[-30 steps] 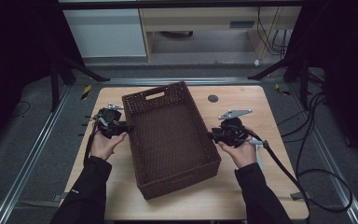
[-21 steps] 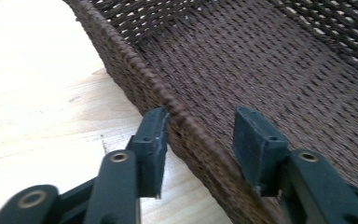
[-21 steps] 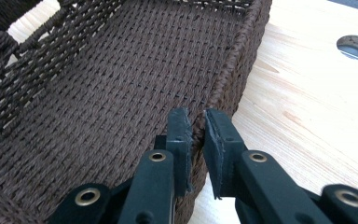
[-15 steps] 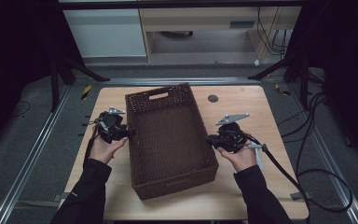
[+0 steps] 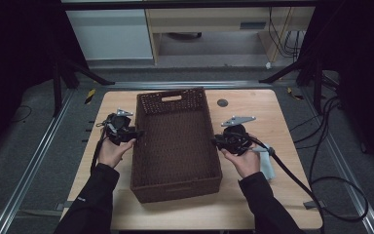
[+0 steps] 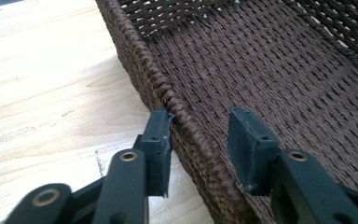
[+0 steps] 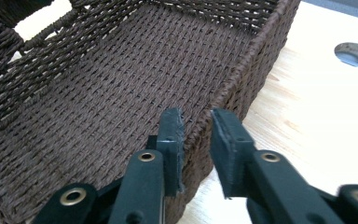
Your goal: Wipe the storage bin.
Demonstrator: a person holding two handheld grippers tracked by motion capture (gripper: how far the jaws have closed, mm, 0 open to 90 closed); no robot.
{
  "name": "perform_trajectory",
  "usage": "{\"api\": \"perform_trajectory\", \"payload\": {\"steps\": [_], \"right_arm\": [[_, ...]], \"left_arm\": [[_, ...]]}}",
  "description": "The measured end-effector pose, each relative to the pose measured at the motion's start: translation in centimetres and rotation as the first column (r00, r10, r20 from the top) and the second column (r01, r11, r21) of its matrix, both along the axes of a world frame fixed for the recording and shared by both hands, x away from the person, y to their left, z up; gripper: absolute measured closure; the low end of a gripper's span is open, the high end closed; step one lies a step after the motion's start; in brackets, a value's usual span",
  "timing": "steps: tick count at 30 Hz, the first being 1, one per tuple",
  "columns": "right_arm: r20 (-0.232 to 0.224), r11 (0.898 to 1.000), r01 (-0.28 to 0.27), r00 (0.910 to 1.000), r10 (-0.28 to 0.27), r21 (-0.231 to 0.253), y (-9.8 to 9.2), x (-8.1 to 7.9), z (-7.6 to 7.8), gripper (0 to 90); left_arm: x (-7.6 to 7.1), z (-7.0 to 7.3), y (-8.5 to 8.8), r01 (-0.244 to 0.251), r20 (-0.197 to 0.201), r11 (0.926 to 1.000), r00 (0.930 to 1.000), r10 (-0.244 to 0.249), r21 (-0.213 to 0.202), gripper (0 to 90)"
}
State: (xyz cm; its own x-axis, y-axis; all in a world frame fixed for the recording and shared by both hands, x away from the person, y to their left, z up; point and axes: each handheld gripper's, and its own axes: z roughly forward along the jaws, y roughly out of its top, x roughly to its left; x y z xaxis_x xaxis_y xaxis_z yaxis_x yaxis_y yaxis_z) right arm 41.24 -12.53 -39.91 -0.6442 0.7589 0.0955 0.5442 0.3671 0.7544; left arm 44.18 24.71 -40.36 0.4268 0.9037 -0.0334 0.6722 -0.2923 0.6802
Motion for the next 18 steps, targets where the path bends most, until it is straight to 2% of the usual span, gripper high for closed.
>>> {"api": "perform_trajectory", "payload": {"steps": [4, 9, 11, 14, 17, 18], "right_arm": [[0.005, 1.0, -0.014, 0.9999, 0.014, -0.008, 0.1, -0.4, 0.1, 79.4], [-0.028, 0.999, -0.05, 0.9984, 0.049, -0.013, 0.1, -1.4, 0.4, 79.0], [-0.034, 0.998, -0.059, 0.9977, 0.059, -0.013, 0.0, -1.7, 0.7, 77.8], [-0.018, 0.999, -0.04, 0.999, 0.04, 0.001, -0.1, -1.7, 1.0, 72.4], [-0.005, 1.0, -0.03, 0.9996, 0.03, 0.011, -0.2, -1.6, 1.0, 68.7], [-0.002, 1.0, -0.025, 0.9997, 0.025, 0.01, -0.2, -1.5, 1.0, 67.6]], "left_arm": [[-1.0, 0.4, 0.3, 0.006, -0.004, 0.9999, 1.0, -0.007, -0.013, 57.6], [-2.2, 0.5, 0.0, 0.034, -0.012, 0.9994, 0.9994, -0.034, 0.0, 57.6], [-2.7, 0.4, -0.2, 0.053, -0.016, 0.9984, 0.9985, -0.053, 0.017, 57.6], [-3.2, 0.0, -0.2, 0.076, -0.028, 0.9962, 0.9968, -0.075, 0.041, 58.4], [-3.4, -0.4, 0.0, 0.079, -0.038, 0.9966, 0.9962, -0.078, 0.022, 59.1], [-3.3, -0.5, -0.1, 0.082, -0.039, 0.9961, 0.996, -0.08, 0.035, 59.4]]}}
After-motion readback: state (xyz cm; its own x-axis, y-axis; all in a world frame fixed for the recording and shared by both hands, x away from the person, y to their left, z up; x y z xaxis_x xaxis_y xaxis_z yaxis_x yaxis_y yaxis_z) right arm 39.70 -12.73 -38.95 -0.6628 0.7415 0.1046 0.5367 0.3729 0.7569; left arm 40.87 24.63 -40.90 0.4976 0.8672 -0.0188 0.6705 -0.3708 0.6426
